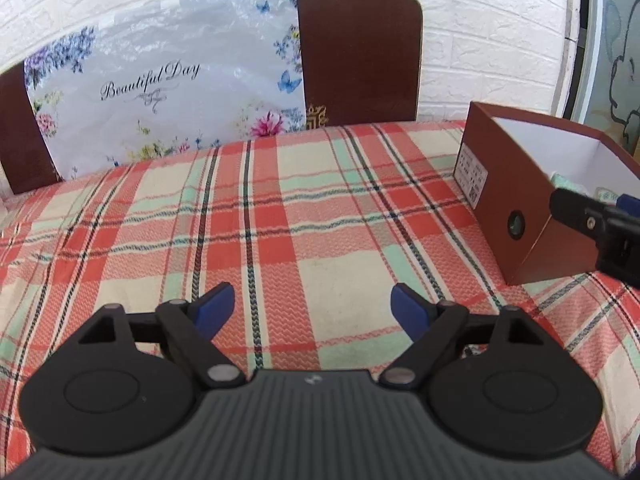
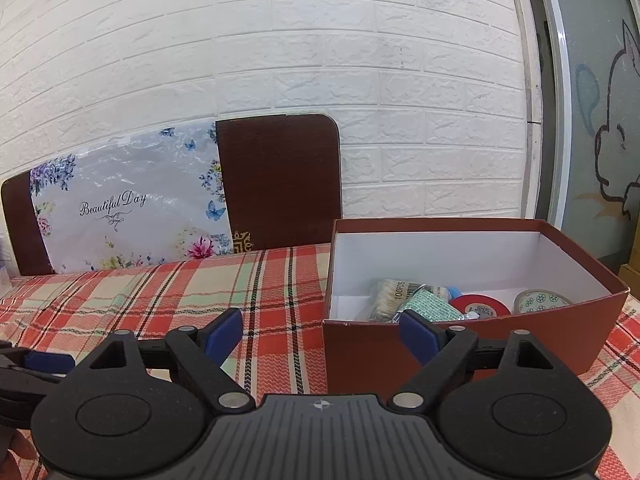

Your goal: Organize objects

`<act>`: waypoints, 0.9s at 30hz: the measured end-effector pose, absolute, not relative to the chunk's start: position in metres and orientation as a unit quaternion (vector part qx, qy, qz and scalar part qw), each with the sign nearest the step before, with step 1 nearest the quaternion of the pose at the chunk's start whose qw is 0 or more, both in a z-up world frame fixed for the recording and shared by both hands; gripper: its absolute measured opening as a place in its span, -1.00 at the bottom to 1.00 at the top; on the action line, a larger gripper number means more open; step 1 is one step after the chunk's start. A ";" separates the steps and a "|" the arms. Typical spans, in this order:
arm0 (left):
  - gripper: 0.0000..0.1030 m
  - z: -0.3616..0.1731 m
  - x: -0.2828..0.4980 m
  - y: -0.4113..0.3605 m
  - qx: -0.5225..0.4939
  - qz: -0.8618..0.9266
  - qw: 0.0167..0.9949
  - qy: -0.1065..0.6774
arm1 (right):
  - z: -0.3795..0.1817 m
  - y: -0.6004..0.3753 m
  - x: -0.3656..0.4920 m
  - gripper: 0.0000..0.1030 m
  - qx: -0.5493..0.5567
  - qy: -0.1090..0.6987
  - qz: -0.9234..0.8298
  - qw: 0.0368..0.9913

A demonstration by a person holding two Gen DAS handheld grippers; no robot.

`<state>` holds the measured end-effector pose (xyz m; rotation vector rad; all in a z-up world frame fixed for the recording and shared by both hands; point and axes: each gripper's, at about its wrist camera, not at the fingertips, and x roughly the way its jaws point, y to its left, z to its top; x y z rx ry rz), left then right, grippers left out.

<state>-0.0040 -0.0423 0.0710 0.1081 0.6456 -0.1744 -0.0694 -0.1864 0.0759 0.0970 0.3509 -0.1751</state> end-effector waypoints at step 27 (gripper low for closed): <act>1.00 0.098 -0.046 -0.079 0.101 -0.103 0.951 0.275 | 0.091 -0.216 -0.123 0.97 0.113 0.157 -0.118 0.974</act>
